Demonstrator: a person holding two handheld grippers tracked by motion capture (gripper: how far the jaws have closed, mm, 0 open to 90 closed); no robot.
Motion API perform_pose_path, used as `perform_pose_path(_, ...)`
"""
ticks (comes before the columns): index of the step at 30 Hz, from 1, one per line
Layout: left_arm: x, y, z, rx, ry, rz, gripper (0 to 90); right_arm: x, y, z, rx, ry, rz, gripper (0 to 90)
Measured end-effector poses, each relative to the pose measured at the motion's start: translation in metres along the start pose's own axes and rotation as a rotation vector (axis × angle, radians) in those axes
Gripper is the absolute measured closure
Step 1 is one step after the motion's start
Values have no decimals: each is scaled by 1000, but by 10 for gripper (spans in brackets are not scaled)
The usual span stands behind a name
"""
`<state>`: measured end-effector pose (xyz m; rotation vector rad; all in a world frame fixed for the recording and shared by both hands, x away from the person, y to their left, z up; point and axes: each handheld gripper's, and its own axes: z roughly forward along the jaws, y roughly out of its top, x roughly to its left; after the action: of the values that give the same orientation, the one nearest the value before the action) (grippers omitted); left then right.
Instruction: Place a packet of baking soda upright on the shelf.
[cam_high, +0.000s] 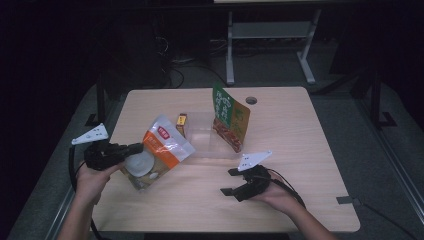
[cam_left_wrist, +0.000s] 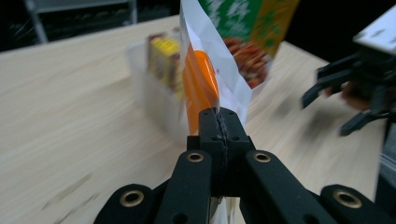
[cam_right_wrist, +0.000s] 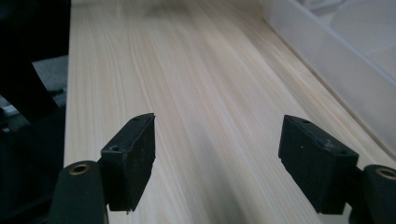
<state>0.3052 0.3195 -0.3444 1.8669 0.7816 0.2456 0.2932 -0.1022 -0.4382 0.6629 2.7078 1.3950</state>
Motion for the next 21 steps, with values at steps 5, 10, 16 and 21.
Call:
perform_pose_path(5,-21,14,17,-46,-57,29,900,2,10,7,-47,29,11,309)
perform_pose_path(10,-37,25,43,-47,-129,45,900,-1,15,13,-92,46,34,379)
perform_pose_path(16,-54,35,73,-47,-184,65,900,-6,20,13,-176,70,68,466)
perform_pose_path(21,-63,40,87,-72,-217,56,900,-13,19,4,-251,68,122,537)
